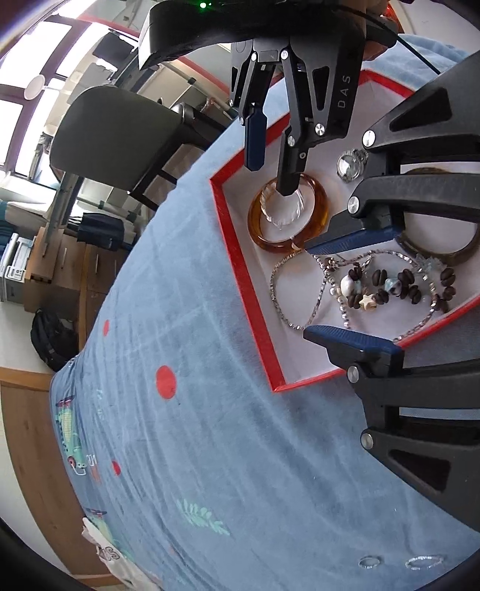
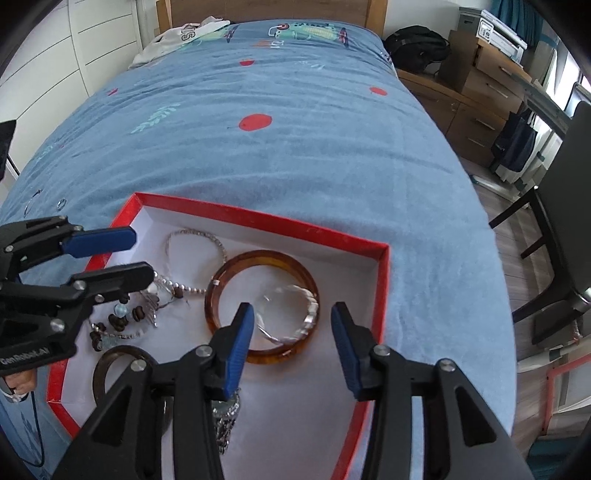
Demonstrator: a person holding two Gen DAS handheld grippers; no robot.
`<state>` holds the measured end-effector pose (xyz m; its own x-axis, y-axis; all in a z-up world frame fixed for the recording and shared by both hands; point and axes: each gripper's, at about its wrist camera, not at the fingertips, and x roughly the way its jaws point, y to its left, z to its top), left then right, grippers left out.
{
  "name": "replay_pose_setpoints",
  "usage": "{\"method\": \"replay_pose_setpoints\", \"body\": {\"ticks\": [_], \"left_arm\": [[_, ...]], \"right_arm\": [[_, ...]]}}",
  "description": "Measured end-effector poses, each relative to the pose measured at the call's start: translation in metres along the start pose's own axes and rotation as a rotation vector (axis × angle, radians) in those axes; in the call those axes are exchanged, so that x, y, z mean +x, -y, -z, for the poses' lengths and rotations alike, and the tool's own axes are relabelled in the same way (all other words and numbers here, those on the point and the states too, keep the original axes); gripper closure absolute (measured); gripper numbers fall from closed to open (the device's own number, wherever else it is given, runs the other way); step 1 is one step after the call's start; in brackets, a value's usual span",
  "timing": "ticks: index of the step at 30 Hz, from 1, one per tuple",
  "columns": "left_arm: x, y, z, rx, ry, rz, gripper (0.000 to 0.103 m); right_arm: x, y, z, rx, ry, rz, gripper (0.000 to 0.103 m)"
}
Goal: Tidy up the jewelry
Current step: 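Carry the necklace and hoop into the red box and open both grippers, then withdraw both grippers from the box toward the remaining rings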
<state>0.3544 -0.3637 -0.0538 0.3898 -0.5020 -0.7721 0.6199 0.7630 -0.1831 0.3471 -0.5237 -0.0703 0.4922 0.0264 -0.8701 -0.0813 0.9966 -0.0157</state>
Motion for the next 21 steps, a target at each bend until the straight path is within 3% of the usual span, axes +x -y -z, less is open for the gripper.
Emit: {"method": "replay_pose_setpoints", "body": {"ticks": [8, 14, 21], "left_arm": [[-0.059, -0.003, 0.001, 0.001, 0.051, -0.036, 0.062], [-0.136, -0.018, 0.016, -0.015, 0.108, -0.118, 0.052], [-0.229, -0.056, 0.059, -0.046, 0.156, -0.220, 0.050]], "right_arm": [[-0.048, -0.004, 0.000, 0.032, 0.048, 0.014, 0.060], [-0.118, -0.023, 0.006, 0.049, 0.116, 0.027, 0.060], [-0.207, -0.065, 0.016, 0.065, 0.218, 0.018, 0.060]]}}
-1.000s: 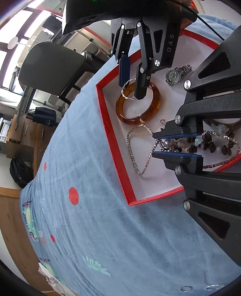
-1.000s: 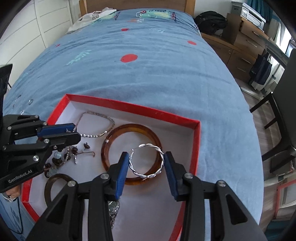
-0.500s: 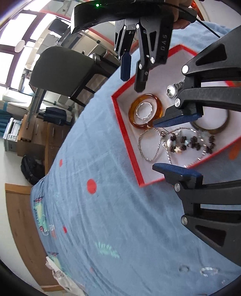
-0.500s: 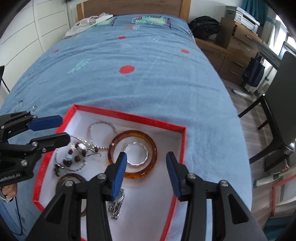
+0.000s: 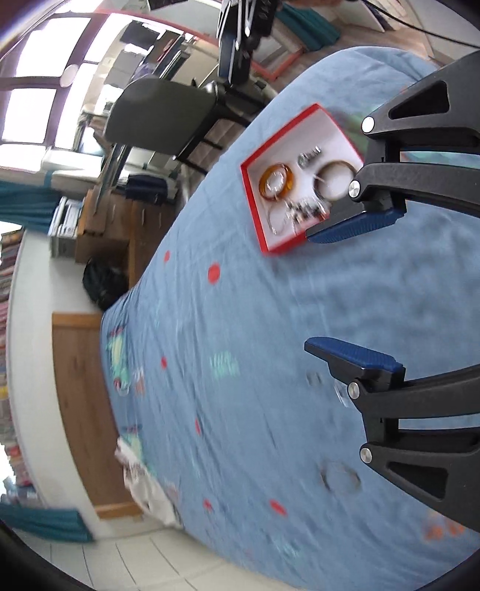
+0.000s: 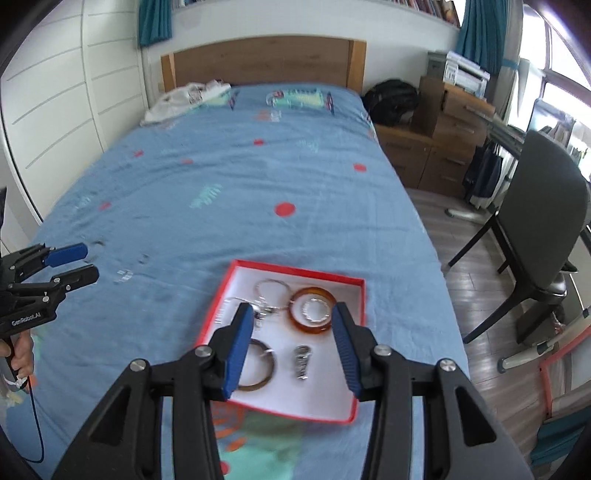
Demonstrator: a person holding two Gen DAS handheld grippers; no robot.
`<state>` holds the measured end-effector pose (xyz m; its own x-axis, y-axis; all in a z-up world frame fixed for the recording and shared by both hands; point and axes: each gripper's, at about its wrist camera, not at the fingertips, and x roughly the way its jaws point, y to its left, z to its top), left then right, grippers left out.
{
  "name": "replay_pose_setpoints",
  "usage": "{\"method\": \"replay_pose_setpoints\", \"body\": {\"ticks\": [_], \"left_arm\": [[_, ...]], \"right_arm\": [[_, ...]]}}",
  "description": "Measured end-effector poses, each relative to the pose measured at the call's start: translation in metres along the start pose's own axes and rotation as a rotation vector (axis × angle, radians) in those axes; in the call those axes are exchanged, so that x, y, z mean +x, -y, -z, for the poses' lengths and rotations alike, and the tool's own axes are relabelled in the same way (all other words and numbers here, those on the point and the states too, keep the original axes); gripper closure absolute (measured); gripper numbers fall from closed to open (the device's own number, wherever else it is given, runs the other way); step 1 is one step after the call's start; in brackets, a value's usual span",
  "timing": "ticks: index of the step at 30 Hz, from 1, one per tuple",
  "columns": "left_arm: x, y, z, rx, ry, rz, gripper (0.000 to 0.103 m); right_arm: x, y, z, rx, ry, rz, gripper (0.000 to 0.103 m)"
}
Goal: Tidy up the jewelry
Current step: 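Withdraw both grippers from the box toward the remaining rings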
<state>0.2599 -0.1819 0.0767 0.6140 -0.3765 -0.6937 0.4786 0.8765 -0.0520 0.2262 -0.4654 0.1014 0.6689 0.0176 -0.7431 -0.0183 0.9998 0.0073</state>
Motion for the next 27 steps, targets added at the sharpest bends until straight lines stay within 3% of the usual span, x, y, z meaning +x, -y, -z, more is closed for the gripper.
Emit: {"method": "replay_pose_setpoints", "body": {"ticks": [8, 11, 14, 21, 27], "left_arm": [[-0.081, -0.072, 0.042, -0.058, 0.053, -0.127, 0.041], [-0.099, -0.093, 0.056, -0.066, 0.071, -0.169, 0.032], [-0.108, -0.115, 0.070, -0.092, 0.074, -0.192, 0.032], [-0.092, -0.153, 0.094, -0.164, 0.050, -0.203, 0.030], [-0.046, -0.161, 0.115, -0.146, -0.009, -0.192, 0.027]], "right_arm": [[-0.059, -0.059, 0.002, -0.011, 0.073, -0.032, 0.059], [-0.068, -0.078, 0.003, -0.016, 0.090, -0.049, 0.052], [-0.068, -0.100, 0.005, -0.029, 0.096, -0.064, 0.050], [-0.038, -0.139, 0.014, -0.033, 0.066, -0.100, 0.049], [0.011, -0.164, 0.022, -0.051, 0.031, -0.133, 0.047]]}}
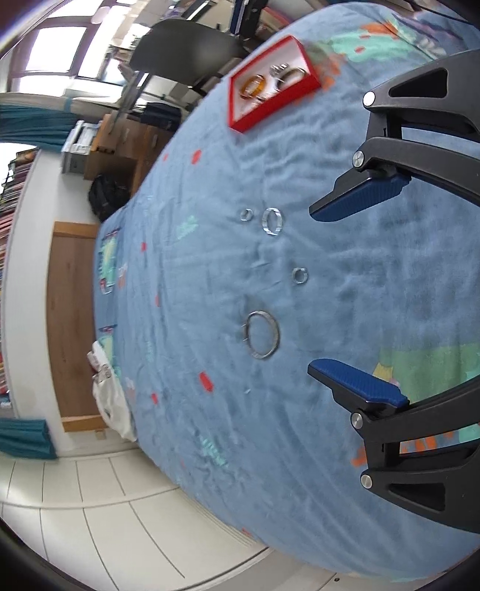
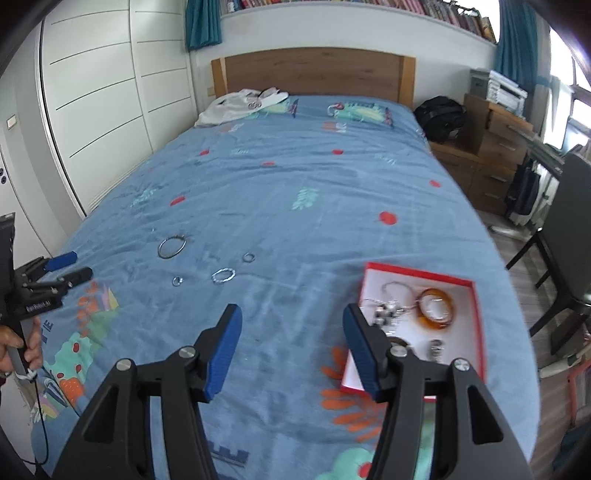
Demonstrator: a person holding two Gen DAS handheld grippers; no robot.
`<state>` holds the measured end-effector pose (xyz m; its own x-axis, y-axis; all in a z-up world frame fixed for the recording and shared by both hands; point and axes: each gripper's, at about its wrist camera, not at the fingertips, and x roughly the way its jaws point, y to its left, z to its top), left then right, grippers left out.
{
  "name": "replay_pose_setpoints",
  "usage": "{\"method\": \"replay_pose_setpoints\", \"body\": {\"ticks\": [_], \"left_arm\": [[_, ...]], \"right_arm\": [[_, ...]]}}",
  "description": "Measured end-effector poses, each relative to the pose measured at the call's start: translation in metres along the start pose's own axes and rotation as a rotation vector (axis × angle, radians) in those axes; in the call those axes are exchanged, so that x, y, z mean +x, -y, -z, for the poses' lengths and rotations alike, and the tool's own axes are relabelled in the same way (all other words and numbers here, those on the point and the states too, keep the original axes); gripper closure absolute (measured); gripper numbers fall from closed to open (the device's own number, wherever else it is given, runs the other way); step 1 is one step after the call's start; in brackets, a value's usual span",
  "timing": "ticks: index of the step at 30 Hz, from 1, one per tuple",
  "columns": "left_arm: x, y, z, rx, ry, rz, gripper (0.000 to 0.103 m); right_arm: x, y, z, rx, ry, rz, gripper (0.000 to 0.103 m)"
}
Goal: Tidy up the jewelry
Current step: 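Withdraw both grippers from the box toward the remaining rings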
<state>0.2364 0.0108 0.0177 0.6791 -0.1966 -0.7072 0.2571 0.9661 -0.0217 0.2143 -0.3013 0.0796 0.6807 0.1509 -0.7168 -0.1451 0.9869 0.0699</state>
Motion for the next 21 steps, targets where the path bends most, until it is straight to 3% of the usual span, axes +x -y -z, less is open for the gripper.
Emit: {"method": "replay_pose_setpoints", "body": {"ticks": [10, 21], "left_arm": [[0.085, 0.010, 0.015, 0.013, -0.077, 0.058, 0.029], [0.152, 0.001, 0.011, 0.041, -0.140, 0.102, 0.041]], "right_arm": [[0.111, -0.035, 0.004, -0.020, -0.085, -0.111, 0.047], [0.207, -0.061, -0.001, -0.076, -0.180, -0.232, 0.047]]}}
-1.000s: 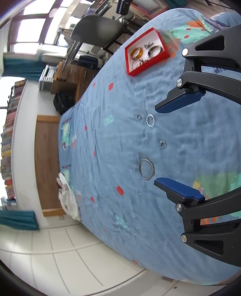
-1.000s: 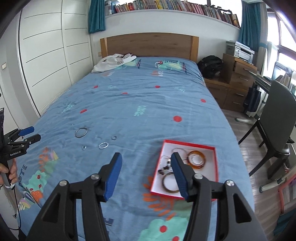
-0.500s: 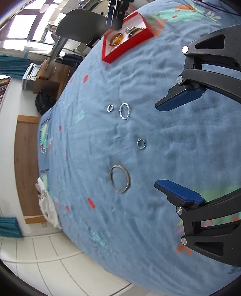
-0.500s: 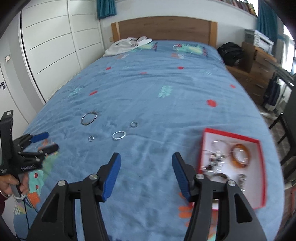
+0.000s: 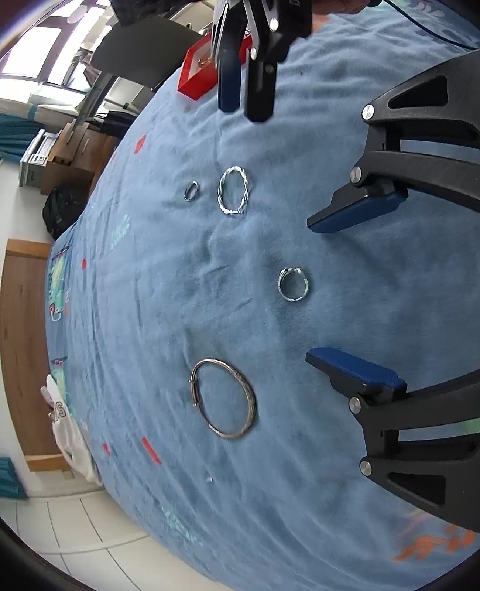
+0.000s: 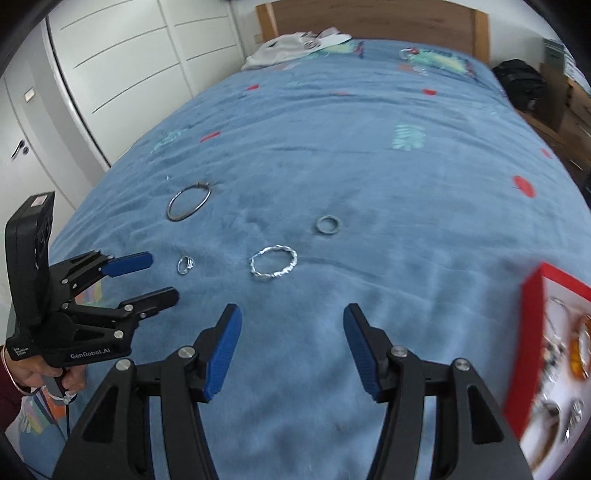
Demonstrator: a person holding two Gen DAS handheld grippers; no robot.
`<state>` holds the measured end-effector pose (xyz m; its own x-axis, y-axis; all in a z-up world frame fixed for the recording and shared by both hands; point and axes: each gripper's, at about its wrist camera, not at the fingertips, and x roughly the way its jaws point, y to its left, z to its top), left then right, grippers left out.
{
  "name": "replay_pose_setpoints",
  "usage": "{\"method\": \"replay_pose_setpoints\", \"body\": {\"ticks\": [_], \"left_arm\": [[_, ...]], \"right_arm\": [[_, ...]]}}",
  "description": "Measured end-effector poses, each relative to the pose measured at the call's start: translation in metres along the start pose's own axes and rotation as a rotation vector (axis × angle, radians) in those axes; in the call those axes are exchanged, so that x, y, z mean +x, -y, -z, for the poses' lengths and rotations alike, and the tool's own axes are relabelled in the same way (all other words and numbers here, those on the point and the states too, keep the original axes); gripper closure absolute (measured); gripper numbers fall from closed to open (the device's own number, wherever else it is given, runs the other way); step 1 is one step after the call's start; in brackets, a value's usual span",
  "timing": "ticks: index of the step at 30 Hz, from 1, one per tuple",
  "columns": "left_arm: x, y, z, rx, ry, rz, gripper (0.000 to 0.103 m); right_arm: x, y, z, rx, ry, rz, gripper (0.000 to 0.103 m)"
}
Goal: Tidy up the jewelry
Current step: 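Withdraw both grippers from the box toward the remaining rings, then grasp a small silver ring with the left gripper while the right gripper grasps another twisted hoop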
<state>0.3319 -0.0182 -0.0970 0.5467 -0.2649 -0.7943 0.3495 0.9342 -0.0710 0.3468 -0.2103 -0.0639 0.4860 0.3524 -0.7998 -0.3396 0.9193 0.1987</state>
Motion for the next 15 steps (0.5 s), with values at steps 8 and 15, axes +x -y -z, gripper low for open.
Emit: {"method": "replay_pose_setpoints", "body": {"ticks": [8, 15], "left_arm": [[0.014, -0.009, -0.006, 0.007, 0.002, 0.058, 0.052], [0.016, -0.011, -0.004, 0.016, 0.022, 0.076, 0.068]], "right_arm": [[0.044, -0.011, -0.019, -0.082, -0.043, -0.049, 0.047], [0.065, -0.017, -0.030, -0.110, -0.041, -0.063, 0.047]]}}
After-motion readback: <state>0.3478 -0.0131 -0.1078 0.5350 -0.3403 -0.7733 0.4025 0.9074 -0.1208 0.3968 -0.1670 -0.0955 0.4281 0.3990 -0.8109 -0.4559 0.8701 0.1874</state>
